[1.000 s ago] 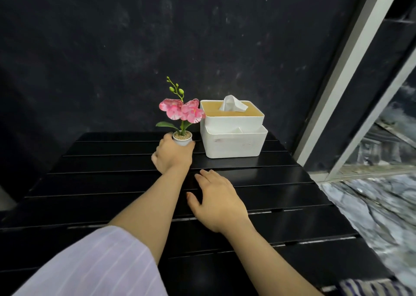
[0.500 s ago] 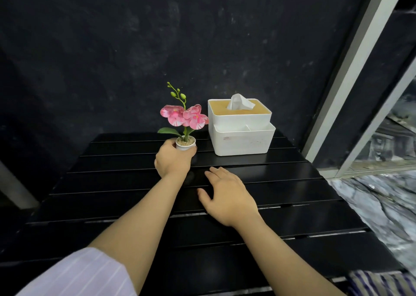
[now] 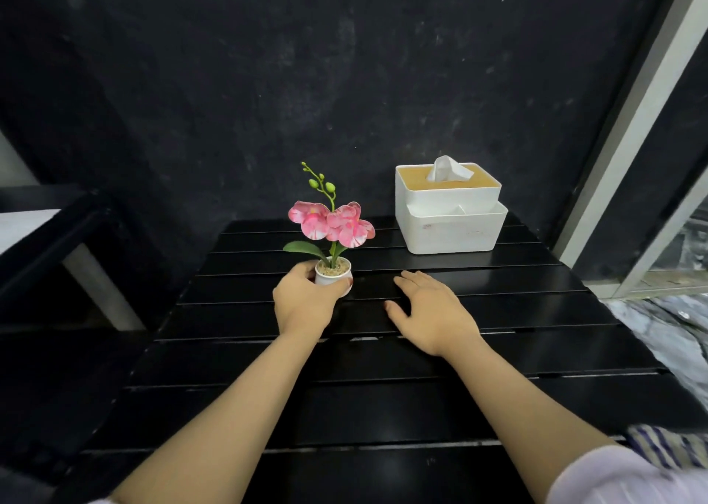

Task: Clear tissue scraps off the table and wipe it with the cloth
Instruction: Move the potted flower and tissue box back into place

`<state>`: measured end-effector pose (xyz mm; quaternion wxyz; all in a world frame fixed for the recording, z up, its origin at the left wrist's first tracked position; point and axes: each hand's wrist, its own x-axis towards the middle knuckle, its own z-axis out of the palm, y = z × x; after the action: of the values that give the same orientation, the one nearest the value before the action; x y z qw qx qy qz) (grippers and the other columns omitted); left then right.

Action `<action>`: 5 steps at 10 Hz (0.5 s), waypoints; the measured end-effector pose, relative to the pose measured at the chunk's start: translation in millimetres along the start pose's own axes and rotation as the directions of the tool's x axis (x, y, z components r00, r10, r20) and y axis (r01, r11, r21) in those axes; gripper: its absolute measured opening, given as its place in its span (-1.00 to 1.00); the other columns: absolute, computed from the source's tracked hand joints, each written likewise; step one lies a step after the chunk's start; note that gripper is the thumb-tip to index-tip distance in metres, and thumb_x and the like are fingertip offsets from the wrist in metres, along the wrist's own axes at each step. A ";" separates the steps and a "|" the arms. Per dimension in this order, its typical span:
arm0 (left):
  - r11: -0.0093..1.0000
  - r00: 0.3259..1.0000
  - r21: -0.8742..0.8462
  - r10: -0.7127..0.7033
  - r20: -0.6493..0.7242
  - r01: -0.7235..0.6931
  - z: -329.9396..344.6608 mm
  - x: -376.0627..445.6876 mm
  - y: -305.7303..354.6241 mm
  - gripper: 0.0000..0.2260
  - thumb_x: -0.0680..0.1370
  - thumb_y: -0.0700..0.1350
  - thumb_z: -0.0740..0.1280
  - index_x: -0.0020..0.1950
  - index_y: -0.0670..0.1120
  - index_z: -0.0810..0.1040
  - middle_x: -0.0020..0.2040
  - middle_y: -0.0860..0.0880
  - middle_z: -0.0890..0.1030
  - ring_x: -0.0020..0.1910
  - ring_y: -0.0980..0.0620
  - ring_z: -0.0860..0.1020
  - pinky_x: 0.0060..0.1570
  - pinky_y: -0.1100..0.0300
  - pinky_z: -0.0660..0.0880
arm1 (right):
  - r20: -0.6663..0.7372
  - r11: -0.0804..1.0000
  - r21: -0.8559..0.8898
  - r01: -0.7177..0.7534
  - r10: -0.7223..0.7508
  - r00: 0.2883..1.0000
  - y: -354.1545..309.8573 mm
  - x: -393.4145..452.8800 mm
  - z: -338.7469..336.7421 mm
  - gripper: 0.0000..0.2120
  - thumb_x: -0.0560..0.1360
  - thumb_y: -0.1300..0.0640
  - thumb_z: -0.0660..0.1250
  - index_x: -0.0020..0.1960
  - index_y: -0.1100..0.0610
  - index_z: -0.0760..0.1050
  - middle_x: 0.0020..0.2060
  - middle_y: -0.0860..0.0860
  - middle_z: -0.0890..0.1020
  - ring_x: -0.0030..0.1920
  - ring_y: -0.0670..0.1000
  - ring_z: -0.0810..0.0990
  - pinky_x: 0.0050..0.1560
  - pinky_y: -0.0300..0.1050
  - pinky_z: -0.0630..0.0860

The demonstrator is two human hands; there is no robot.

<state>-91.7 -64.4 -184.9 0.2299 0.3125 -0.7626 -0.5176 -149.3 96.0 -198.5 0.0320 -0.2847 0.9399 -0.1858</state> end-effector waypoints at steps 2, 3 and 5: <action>1.000 1.000 -0.022 -0.020 0.001 0.020 -24.7 -18.8 -6.9 -0.65 0.30 -0.07 0.55 0.04 -0.03 0.57 -0.21 0.17 0.53 -0.14 0.15 0.54 -0.27 0.35 0.38 | 0.018 0.999 -0.039 -0.021 0.021 1.000 -4.9 -6.0 -2.0 -0.47 0.54 -0.11 0.07 0.43 0.10 0.18 0.48 0.02 0.21 0.49 0.03 0.09 0.48 -0.04 0.07; 0.999 1.000 -0.038 -0.014 -0.006 0.013 -28.4 -28.7 -8.8 -0.64 0.29 -0.07 0.55 0.04 -0.05 0.58 -0.20 0.14 0.56 -0.15 0.15 0.55 -0.27 0.38 0.39 | 0.014 0.998 -0.060 -0.029 0.030 0.999 -7.8 -8.5 -2.4 -0.48 0.55 -0.11 0.06 0.43 0.10 0.18 0.47 0.02 0.22 0.49 0.03 0.10 0.48 -0.03 0.09; 0.999 0.999 -0.048 -0.009 -0.044 0.007 -25.1 -42.7 -16.3 -0.63 0.28 -0.01 0.55 0.04 -0.02 0.57 -0.04 0.04 0.63 -0.05 0.08 0.60 -0.10 0.21 0.50 | 0.014 0.996 -0.079 -0.040 0.041 0.999 -9.5 -12.5 -2.4 -0.49 0.55 -0.11 0.04 0.44 0.09 0.17 0.48 0.01 0.21 0.49 0.02 0.09 0.48 -0.03 0.09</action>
<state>-41.1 -54.5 -192.3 0.2518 0.3213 -0.7436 -0.5295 -134.3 96.4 -193.3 0.0318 -0.2681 0.9518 -0.1459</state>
